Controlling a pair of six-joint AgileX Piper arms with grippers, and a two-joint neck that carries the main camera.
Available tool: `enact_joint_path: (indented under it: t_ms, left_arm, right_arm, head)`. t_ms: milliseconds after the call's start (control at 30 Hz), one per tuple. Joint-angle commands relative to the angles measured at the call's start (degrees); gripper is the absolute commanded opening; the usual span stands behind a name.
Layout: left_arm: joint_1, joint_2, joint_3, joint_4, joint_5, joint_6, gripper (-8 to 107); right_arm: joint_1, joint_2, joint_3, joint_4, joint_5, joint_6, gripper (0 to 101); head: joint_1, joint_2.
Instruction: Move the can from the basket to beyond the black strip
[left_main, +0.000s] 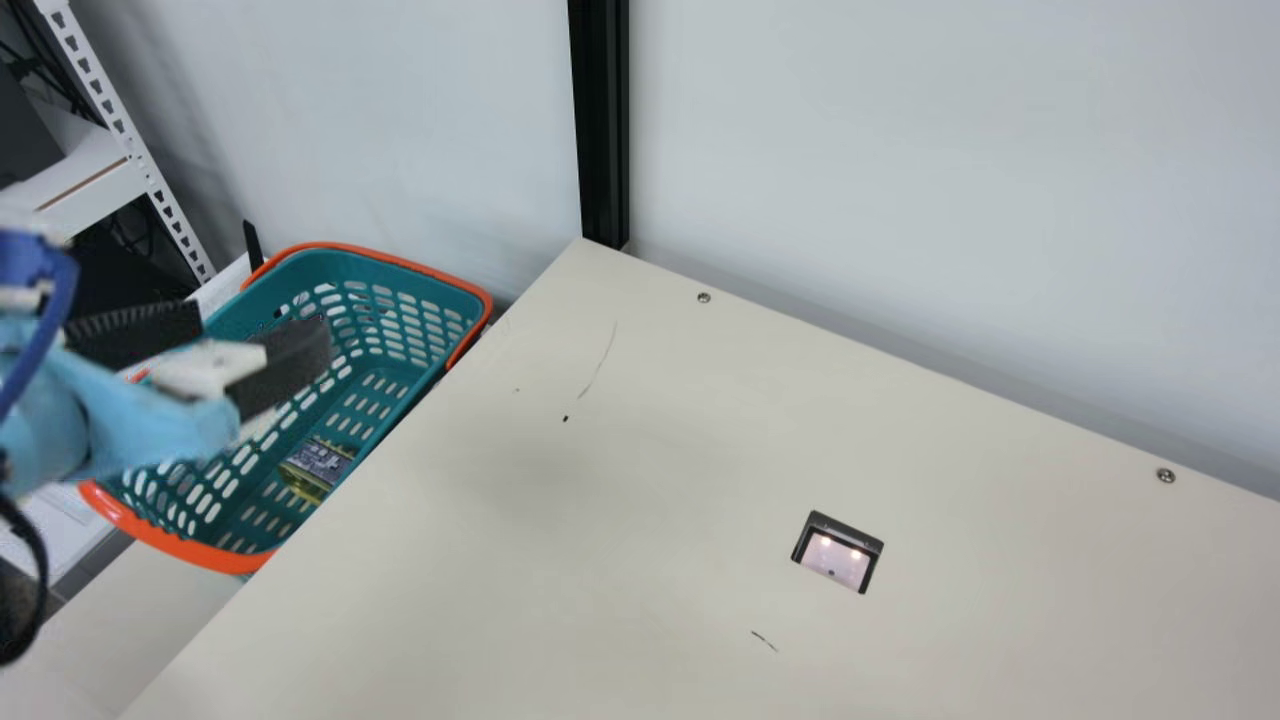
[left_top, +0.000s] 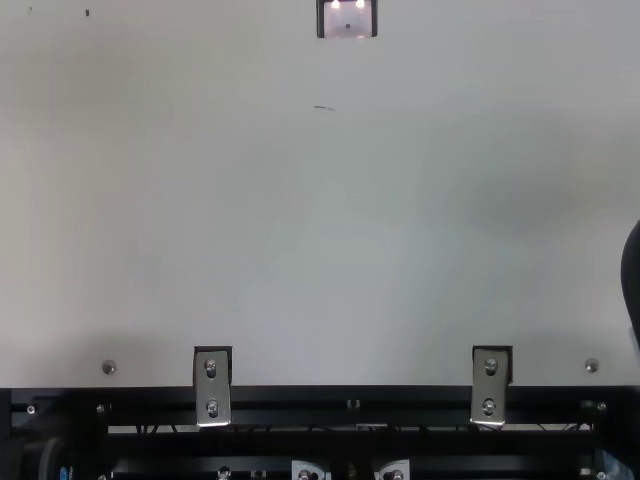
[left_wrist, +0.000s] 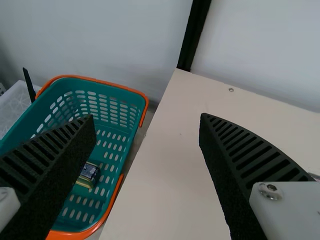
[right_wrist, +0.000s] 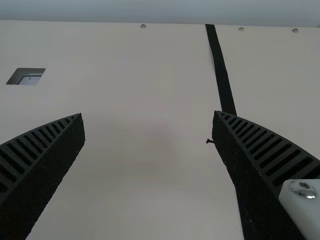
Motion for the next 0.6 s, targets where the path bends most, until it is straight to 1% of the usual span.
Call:
enact_joint_path:
  t_ms: [0, 133, 267, 400, 567]
  left_arm:
    - [2.2, 6.3, -3.5, -0.8, 0.4, -0.3, 90]
    - [6.5, 12.6, -7.0, -3.1, 0.9, 0.5, 90]
    - [11.0, 19.0, -9.6, -4.8, 0.6, 1.7, 90]
    - [14.3, 24.7, -10.9, -5.4, -0.2, 2.1, 90]
    - [16.3, 31.5, -11.5, -5.2, -1.4, 1.2, 90]
  right_arm:
    - [0.0, 0.0, 0.0, 0.0, 0.0, 0.0, 101]
    - [0.0, 0.0, 0.0, 0.0, 0.0, 0.0, 101]
    - [0.0, 0.0, 0.0, 0.0, 0.0, 0.0, 101]
    - [0.0, 0.0, 0.0, 0.0, 0.0, 0.0, 101]
    - [0.0, 0.0, 0.0, 0.0, 0.0, 0.0, 101]
  head:
    - [-2.6, 1.2]
    - [-2.6, 1.2]
    - [-2.6, 1.2]
    - [-2.6, 1.2]
    - [-2.6, 1.2]
